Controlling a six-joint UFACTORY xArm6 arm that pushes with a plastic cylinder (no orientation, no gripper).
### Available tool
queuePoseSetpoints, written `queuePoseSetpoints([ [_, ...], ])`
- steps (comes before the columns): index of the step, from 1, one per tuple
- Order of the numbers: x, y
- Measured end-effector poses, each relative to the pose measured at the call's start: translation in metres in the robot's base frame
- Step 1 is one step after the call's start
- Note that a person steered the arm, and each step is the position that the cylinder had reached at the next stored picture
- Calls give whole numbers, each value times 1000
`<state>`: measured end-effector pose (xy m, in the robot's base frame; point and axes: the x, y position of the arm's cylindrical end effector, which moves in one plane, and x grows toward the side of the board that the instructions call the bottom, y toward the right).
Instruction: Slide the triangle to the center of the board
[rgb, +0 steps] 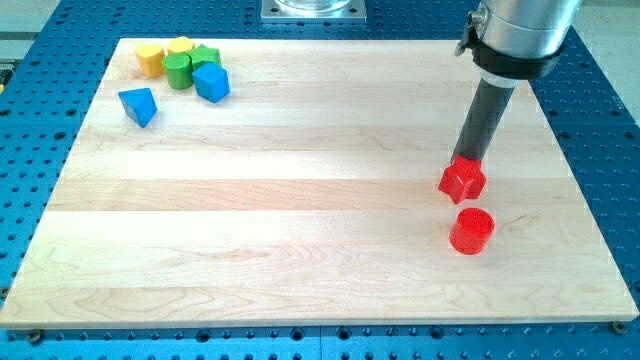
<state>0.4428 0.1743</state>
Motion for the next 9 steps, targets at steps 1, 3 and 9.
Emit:
queuePoseSetpoints([
  [1,-8,-3],
  [3,10,-29],
  [9,-90,-431],
])
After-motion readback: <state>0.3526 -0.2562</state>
